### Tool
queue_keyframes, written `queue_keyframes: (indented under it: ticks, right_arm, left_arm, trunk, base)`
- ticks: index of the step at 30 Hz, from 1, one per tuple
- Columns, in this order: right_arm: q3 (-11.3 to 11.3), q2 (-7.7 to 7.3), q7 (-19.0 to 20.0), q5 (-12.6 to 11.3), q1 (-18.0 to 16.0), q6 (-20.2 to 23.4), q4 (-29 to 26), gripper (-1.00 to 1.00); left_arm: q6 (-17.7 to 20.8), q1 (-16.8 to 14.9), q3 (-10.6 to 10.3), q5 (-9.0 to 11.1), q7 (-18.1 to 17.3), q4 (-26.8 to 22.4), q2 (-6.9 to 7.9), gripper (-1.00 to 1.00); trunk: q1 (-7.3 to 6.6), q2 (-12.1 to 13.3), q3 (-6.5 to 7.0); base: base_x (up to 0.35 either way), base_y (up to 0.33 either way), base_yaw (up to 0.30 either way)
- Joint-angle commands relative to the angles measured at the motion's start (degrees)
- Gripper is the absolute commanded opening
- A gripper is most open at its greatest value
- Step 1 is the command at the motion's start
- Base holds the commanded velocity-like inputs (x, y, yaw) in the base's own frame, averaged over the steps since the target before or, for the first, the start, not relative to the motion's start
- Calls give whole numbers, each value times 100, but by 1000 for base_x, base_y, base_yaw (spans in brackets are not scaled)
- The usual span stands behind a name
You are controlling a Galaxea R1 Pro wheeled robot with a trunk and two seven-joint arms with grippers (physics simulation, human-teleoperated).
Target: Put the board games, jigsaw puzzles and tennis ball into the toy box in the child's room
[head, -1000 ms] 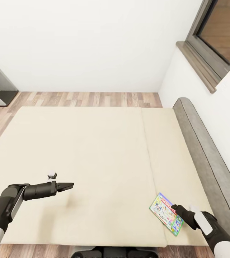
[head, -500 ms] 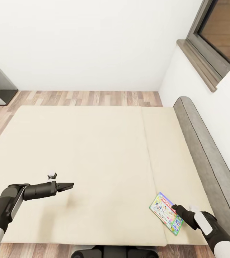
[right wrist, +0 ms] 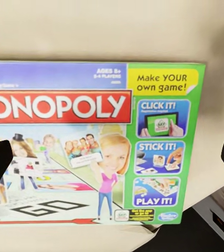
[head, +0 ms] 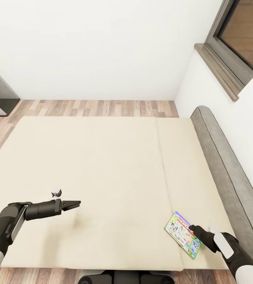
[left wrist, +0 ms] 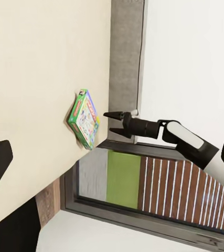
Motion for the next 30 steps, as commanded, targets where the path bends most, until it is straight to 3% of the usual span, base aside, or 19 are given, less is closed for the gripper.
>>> queue_keyframes:
  ticks: [1,11,23,30]
  right_arm:
    - [-9,1,-32,-59,-1,29,-11,100]
    - [-8,1,8,-89,-1,39,-3,100]
    - [-12,1,27,-127,-1,87,-2,100]
    - [-12,-6,34,-137,-1,98,-5,100]
  left_arm:
    - [62,-4,6,7,-21,-2,10,100]
    - [129,-63,44,54,-122,-85,140,100]
    - [261,-81,-1,45,-534,-265,146,100]
    - [276,-81,-30,21,-553,-312,116,100]
  trunk:
    - [3,-9,-7]
    - [3,-9,-7]
    - [3,-9,-7]
    - [3,-9,-7]
  base:
    - [0,0,0]
    - [0,0,0]
    - [0,0,0]
    - [0,0,0]
